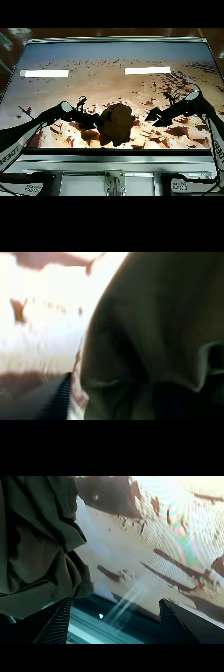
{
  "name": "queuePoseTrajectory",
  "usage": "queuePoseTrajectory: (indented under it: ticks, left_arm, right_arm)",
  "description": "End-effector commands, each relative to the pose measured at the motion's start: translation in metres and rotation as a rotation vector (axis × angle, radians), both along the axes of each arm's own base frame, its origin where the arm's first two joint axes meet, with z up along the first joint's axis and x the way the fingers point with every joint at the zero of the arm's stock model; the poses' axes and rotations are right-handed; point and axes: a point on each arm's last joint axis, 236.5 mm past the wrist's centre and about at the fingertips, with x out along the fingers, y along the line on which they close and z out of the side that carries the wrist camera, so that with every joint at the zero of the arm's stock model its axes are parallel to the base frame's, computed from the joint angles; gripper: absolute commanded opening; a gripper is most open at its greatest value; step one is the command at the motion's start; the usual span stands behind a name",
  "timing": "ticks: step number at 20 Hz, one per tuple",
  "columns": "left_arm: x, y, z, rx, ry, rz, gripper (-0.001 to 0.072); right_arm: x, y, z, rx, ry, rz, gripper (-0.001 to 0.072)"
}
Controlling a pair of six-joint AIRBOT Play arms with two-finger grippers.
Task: Fold the shirts.
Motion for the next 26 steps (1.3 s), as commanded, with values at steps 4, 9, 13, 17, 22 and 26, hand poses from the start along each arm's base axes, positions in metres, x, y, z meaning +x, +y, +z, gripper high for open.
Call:
queuePoseTrajectory:
  ticks: [4,9,13,17,22,26]
  left_arm:
    - [0.021,-0.015,-0.002,-0.014,-0.037,0.013,0.0065]
    - [0.014,-0.014,0.012,-0.03,-0.057,-0.051,0.0044]
    - [0.017,-0.015,0.024,-0.04,-0.083,-0.05,0.0043]
    - [0.018,-0.016,0.029,-0.044,-0.102,-0.063,0.0043]
    - [0.036,0.015,0.056,0.041,-0.228,-0.106,0.004]
    - [0.074,0.049,0.162,0.127,-0.51,-0.14,0.004]
  right_arm:
    - [0.008,0.036,-0.028,-0.025,0.011,0.003,0.0673]
    - [0.038,0.077,-0.036,0.072,-0.034,-0.109,0.0672]
    - [0.04,0.103,-0.041,0.116,-0.023,-0.125,0.0573]
    - [0.037,0.109,-0.05,0.106,-0.005,-0.119,0.007]
    - [0.049,0.081,-0.02,0.053,-0.14,0.002,0.0067]
    - [0.079,0.053,0.078,0.002,-0.469,0.102,0.0066]
